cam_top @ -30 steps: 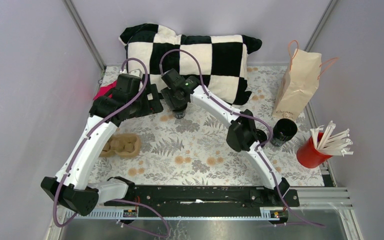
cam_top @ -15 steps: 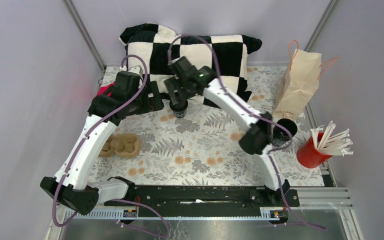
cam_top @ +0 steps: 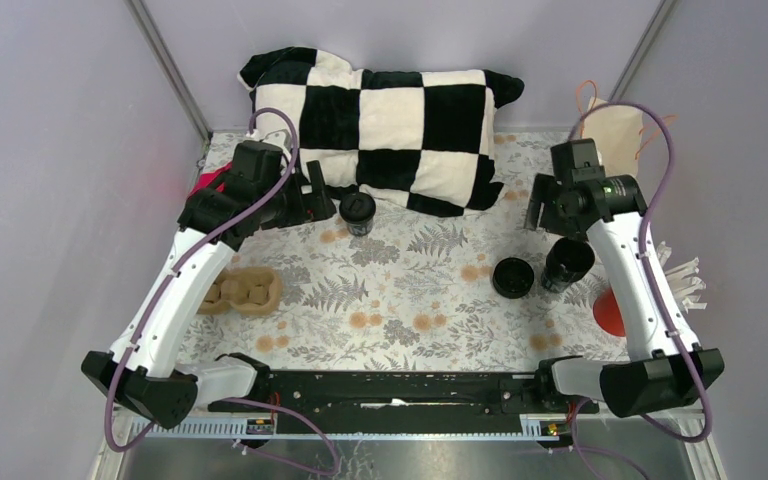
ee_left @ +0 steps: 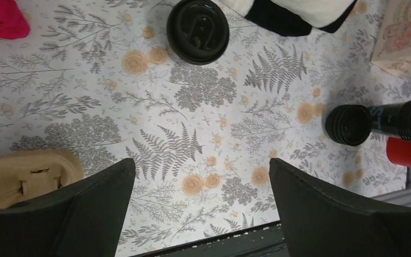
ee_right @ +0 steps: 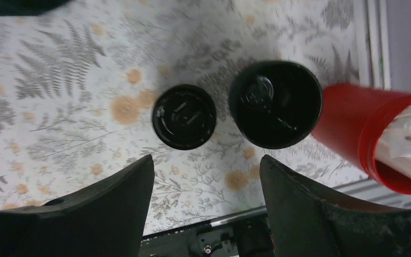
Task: Pack the takeout coffee
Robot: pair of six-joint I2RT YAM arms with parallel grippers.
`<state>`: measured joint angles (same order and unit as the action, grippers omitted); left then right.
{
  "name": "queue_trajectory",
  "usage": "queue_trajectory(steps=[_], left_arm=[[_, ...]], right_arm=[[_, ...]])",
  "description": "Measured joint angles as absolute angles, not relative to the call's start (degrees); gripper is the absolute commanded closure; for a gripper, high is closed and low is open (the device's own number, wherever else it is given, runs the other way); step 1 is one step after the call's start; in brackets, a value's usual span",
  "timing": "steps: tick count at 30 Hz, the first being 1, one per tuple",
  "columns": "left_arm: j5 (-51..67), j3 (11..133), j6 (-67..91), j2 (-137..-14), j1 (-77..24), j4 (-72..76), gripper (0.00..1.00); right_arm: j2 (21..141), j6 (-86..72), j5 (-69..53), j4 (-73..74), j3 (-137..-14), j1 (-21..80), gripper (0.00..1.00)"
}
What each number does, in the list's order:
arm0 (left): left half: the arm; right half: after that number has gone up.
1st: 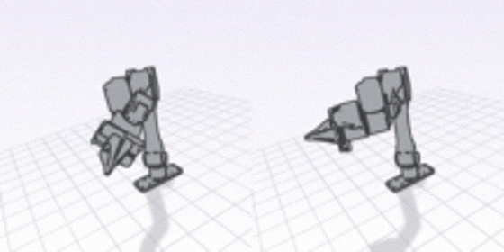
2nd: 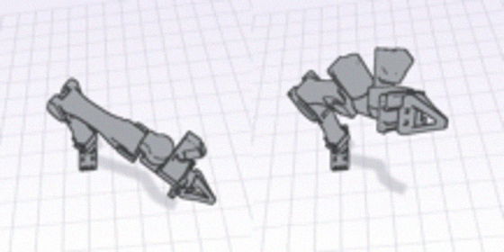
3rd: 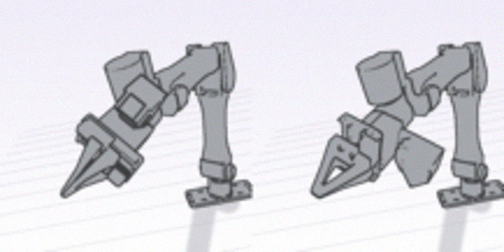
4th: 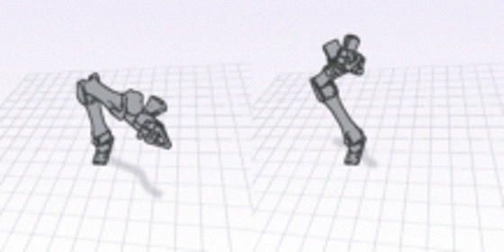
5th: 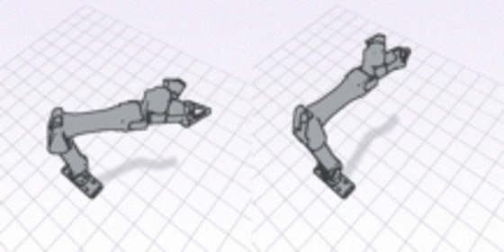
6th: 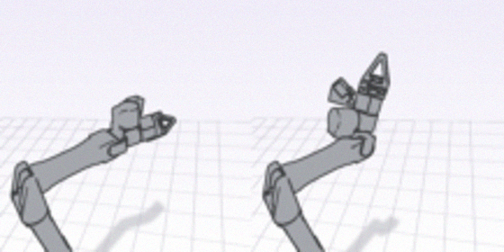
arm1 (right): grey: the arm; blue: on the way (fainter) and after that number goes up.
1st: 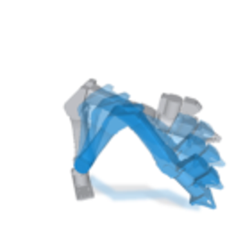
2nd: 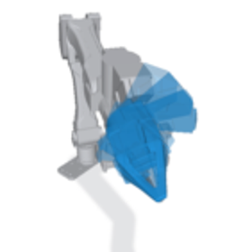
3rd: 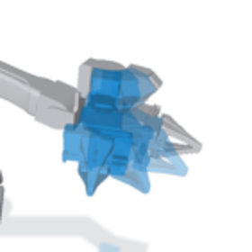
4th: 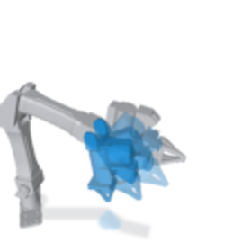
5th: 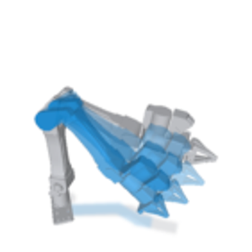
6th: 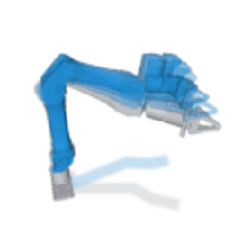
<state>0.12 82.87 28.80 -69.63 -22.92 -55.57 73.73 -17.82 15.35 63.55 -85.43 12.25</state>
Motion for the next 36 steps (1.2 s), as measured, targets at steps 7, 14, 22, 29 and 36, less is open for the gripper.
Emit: queue_trajectory(steps=[7,14,22,29,36], left_arm=[[3.1,82.6,28.9,-69.6,-24.3,-54.3,0.01],[4.6,81.9,28.7,-69.6,-25.5,-54.0,0.01],[5.0,81.9,28.3,-69.5,-26.1,-53.9,0.01],[5.0,81.9,28.3,-69.5,-26.2,-53.9,0.01],[5.0,81.9,28.3,-69.5,-26.2,-53.9,0.01]], right_arm=[[75.5,-17.8,6.0,57.6,-71.0,-2.3,0.40],[76.2,-17.1,-3.5,50.2,-67.5,-10.3,0.50],[76.2,-16.1,-6.8,46.7,-65.6,-12.2,0.58],[76.6,-15.7,-7.2,45.4,-65.1,-12.8,0.69],[77.1,-15.6,-7.2,45.2,-64.9,-12.9,0.74]])
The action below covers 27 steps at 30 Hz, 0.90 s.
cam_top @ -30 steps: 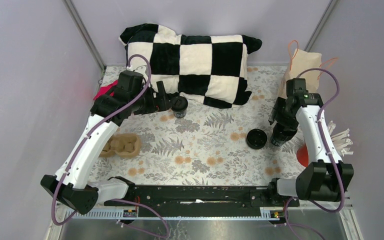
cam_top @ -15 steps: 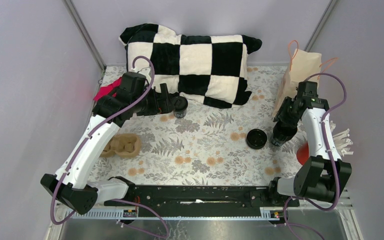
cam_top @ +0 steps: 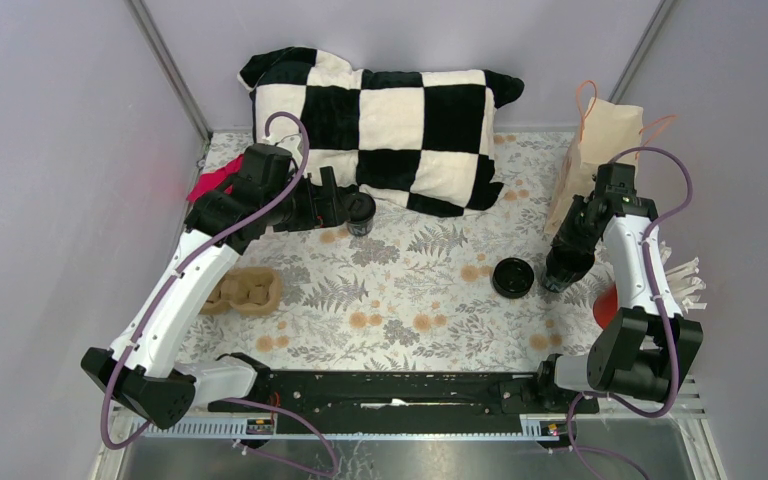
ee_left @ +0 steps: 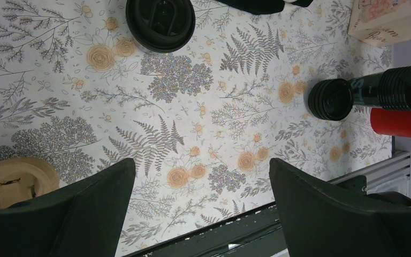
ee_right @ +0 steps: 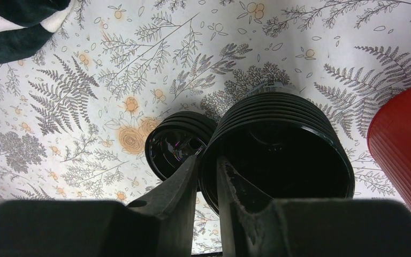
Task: Pack the takeout coffee
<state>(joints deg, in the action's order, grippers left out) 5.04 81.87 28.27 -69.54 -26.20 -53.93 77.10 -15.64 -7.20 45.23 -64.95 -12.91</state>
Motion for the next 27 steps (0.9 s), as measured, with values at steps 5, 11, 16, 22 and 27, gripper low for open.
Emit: queue_trajectory(steps=[5,11,16,22,27], left_arm=[[5.0,81.9,28.3,-69.5,-26.2,-53.9,0.01],[5.0,81.9,28.3,-69.5,-26.2,-53.9,0.01],[5.2,81.9,28.3,-69.6,-26.2,-53.9,0.01],[5.4,81.9,28.3,-69.6,-26.2,-53.9,0.01],[5.5,81.9,28.3,-69.6,-26.2,-53.9,0.01]], right_arm=[[77.1,-15.7,-7.2,45.1,-64.9,-12.9,0.80],[77.1,-15.9,-7.3,45.1,-64.9,-12.9,0.86],[77.1,-15.9,-7.2,45.3,-65.0,-12.9,0.92],[76.9,-15.9,-7.0,46.8,-65.9,-12.9,0.98],[76.0,-16.4,-6.8,48.5,-67.0,-12.9,1.00]])
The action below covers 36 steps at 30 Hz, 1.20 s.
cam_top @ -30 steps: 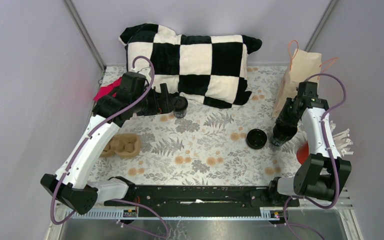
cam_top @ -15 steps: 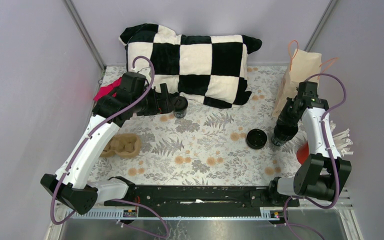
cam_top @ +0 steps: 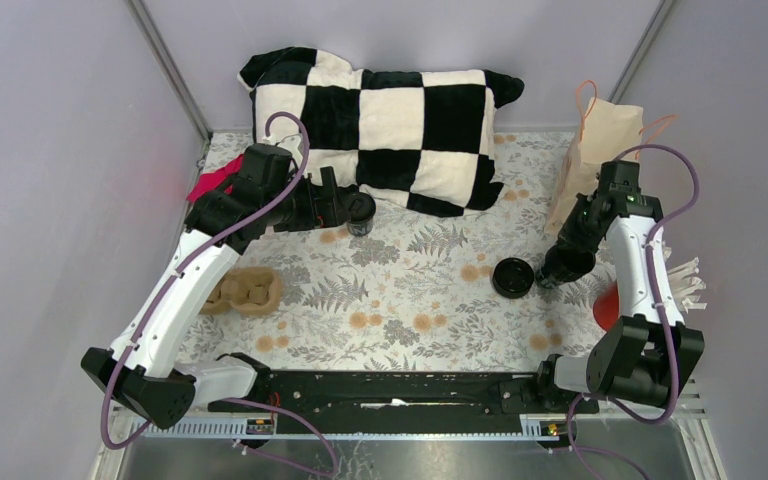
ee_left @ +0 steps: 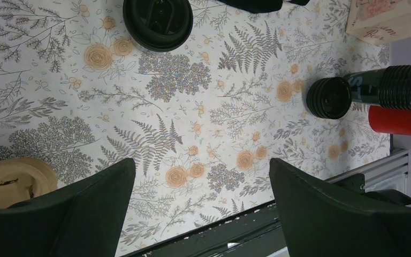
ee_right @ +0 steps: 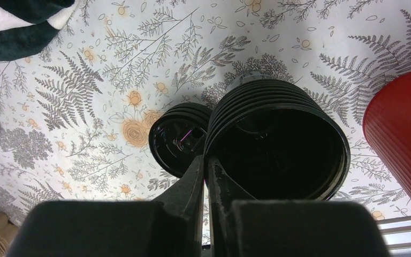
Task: Pack the takeout coffee
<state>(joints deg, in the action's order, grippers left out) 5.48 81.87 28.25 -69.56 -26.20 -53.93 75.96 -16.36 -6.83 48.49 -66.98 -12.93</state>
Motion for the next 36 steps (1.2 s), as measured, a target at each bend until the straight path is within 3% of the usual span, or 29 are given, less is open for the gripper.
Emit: queue_trajectory(steps=[16,30,36], left_arm=[[5.8,81.9,28.3,-69.6,-26.2,-53.9,0.01],[5.9,81.9,28.3,-70.3,-26.2,-53.9,0.01],[6.1,81.9,28.3,-70.3,-26.2,-53.9,0.01]], right_arm=[[75.5,-16.8,-0.3,53.8,-72.4,-12.0,1.00],[77.1,-18.5,13.0,66.6,-92.9,0.3,1.00],[77.0,-17.9,13.1,65.2,-90.1,1.8,1.00]])
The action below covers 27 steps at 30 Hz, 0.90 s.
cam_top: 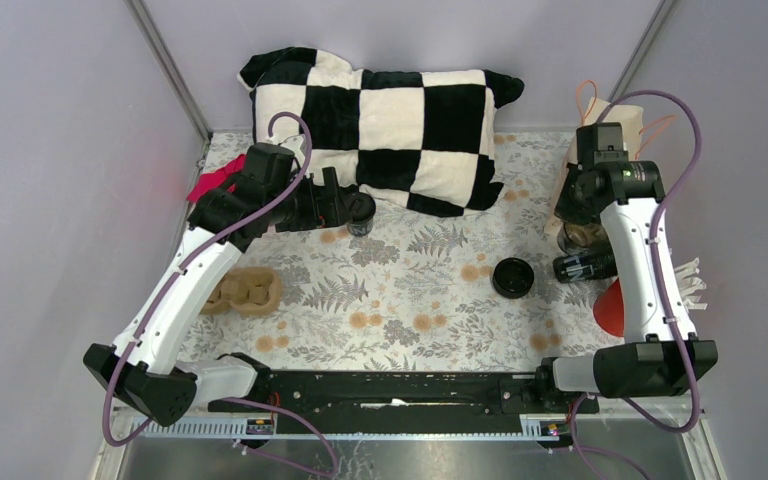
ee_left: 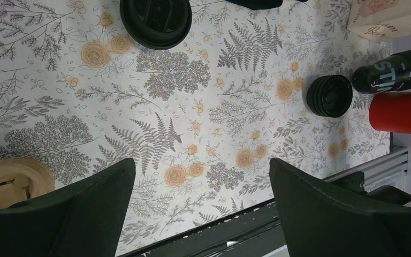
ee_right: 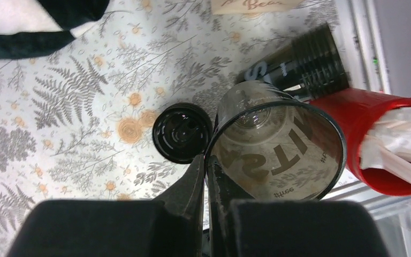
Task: Pack the takeout coffee
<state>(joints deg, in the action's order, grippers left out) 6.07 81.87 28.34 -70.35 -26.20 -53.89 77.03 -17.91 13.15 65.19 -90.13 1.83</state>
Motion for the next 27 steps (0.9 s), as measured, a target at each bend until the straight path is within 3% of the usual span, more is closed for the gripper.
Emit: queue_trajectory(steps=[10,21,22,23,25,27], left_arm=[[6.0,81.1,28.5,-70.4,-26.2,-53.9,0.01],[5.1,81.2,28.5,-70.4,-26.2,-54.0,0.01],[4.9,81.2,28.5,-70.4,-26.2,-54.1,0.01],[4.7,81.2,28.5,-70.4,-26.2,-54.2,0.01],[4.3,81.2,28.5,-70.4,-26.2,-54.2,0.01],[3.9,81.2,28.4,-70.4,-26.2,-54.2,0.01]], right_arm=[[82.3,-16.8,4.3,58.6,-88.1,17.5,1.00],[109.3,-21.8,-1.2,50.2,-92.1,41.8,1.00],[110.8,-22.4,-1.0,50.3,-92.9,43.1,0.97],[111.9,-22.9,-0.7,50.3,-93.7,44.1,0.86],[113.6,-23.5,0.4,50.8,-96.2,46.0,0.54],[113.8,-24.0,1.1,51.4,-98.2,47.0,0.35]])
